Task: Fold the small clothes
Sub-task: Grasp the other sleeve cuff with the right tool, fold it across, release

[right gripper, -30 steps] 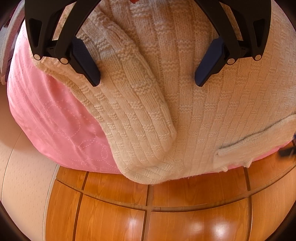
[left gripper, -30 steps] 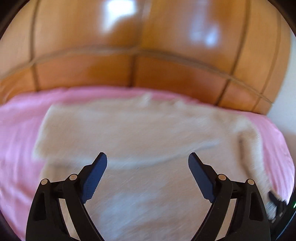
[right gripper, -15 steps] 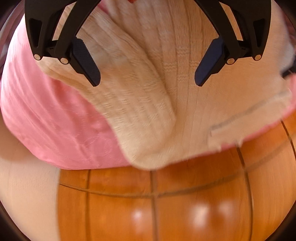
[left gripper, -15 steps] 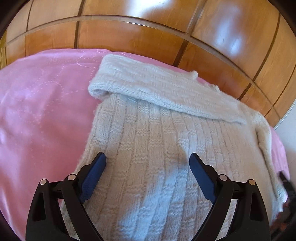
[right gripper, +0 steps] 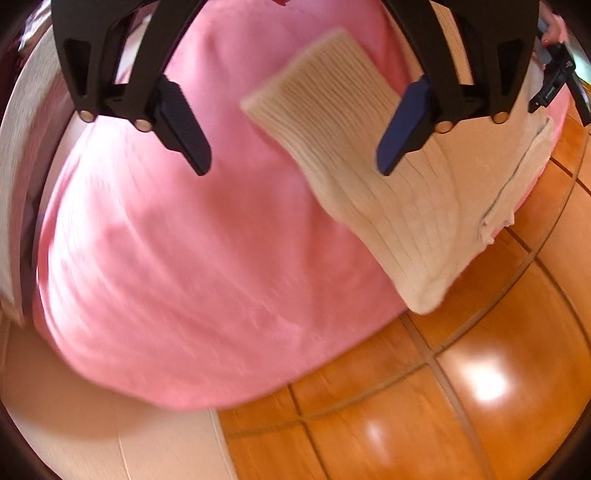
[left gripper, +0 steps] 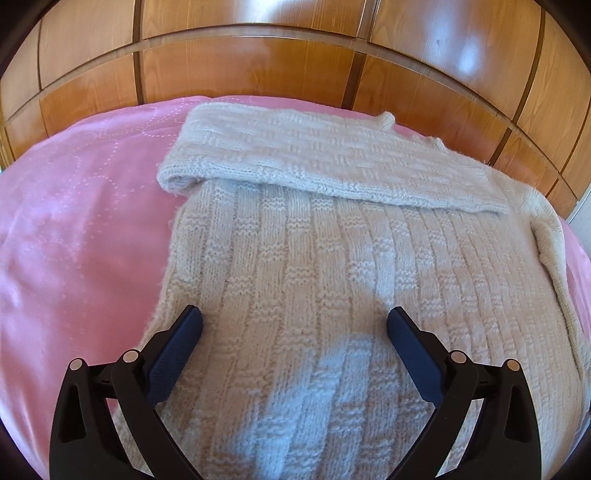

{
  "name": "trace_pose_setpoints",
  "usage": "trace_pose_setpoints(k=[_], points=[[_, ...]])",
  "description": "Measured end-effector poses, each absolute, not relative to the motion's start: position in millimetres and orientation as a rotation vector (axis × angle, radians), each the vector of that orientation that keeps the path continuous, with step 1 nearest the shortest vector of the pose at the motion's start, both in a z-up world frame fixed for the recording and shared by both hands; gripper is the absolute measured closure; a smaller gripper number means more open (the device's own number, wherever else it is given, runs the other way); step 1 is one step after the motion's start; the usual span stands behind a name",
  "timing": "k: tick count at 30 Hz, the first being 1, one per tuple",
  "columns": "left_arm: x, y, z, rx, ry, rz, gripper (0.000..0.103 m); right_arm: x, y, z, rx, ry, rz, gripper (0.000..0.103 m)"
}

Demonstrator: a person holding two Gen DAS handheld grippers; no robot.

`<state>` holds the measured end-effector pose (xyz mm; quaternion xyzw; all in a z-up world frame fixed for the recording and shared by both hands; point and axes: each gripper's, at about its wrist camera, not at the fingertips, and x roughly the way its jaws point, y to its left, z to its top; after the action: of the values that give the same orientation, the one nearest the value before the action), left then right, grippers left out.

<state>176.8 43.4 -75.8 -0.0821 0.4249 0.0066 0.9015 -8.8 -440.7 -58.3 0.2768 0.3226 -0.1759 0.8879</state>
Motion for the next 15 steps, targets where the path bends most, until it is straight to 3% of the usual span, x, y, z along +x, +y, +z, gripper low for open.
trace_pose_setpoints(k=[3,5,6,7,9,15], points=[[176.8,44.8,-75.4,-0.174,0.879,0.011,0.004,-14.0,-437.8,-67.9,0.595,0.687,-0.352,0.023],[177.4,44.5,-75.2,-0.175,0.879,0.012,0.004,-13.0,-429.6,-66.2,0.558,0.687,-0.343,0.042],[177.5,44.5,-75.2,-0.175,0.879,0.012,0.004,-9.8,-425.4,-65.1,0.543,0.695,-0.325,0.061],[177.6,44.6,-75.2,-0.175,0.879,0.012,0.004,-6.2,-418.8,-64.8,0.532,0.715,-0.293,0.072],[177.0,45.9,-75.4,-0.181,0.878,0.009,0.004,-4.4,-412.9,-62.2,0.519,0.719,-0.289,0.085],[175.8,46.6,-74.7,-0.184,0.877,0.009,0.004,-2.3,-384.7,-6.6,0.520,0.566,-0.166,0.089]])
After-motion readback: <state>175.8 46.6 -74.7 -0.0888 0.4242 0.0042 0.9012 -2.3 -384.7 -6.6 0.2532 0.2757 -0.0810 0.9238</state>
